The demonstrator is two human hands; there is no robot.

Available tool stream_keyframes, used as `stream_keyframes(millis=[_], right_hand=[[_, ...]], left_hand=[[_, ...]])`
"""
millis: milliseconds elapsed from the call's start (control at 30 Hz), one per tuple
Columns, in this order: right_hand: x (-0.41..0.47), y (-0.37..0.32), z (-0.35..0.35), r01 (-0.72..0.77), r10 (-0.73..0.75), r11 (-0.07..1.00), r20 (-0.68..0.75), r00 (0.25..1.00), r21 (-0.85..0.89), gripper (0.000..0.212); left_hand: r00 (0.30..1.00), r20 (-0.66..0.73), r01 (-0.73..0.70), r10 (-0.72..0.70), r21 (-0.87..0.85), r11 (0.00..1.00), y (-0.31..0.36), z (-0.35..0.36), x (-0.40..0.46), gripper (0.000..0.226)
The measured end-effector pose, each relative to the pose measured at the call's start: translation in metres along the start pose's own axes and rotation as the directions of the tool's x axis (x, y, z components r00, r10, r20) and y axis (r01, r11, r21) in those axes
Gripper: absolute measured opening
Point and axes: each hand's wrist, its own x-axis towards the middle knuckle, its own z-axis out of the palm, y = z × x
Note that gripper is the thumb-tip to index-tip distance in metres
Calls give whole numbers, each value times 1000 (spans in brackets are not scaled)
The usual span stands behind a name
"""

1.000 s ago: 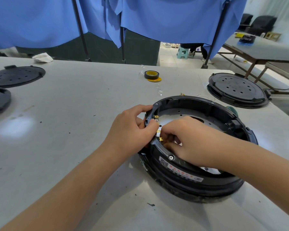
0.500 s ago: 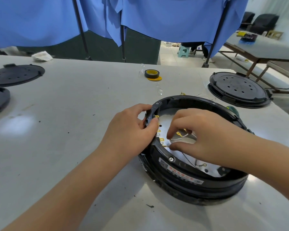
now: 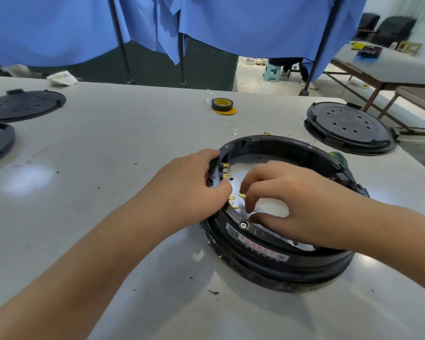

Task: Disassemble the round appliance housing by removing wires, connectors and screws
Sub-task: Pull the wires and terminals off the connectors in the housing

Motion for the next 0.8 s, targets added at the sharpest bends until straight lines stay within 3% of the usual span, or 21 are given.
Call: stream_keyframes(millis=[200,400,533,800], right_hand=[[10,3,-1,84,-83,996,115,990,-3,12],[16,6,5,291,-279,943,96,955,-160,10],[19,13,4,376,-364,902,96,927,-211,6],[17,24,3,383,-367,914,130,921,-137,7]], left_hand=[[998,-57,-11,9,-51,999,-4,6,0,51],[981,-189,-68,38,-157,985,-13,19,-7,45],[982,-187,-58,23,-183,981,-17,20,-6,50],[983,-185,-55,19,-195,979,-17,19,-8,49]])
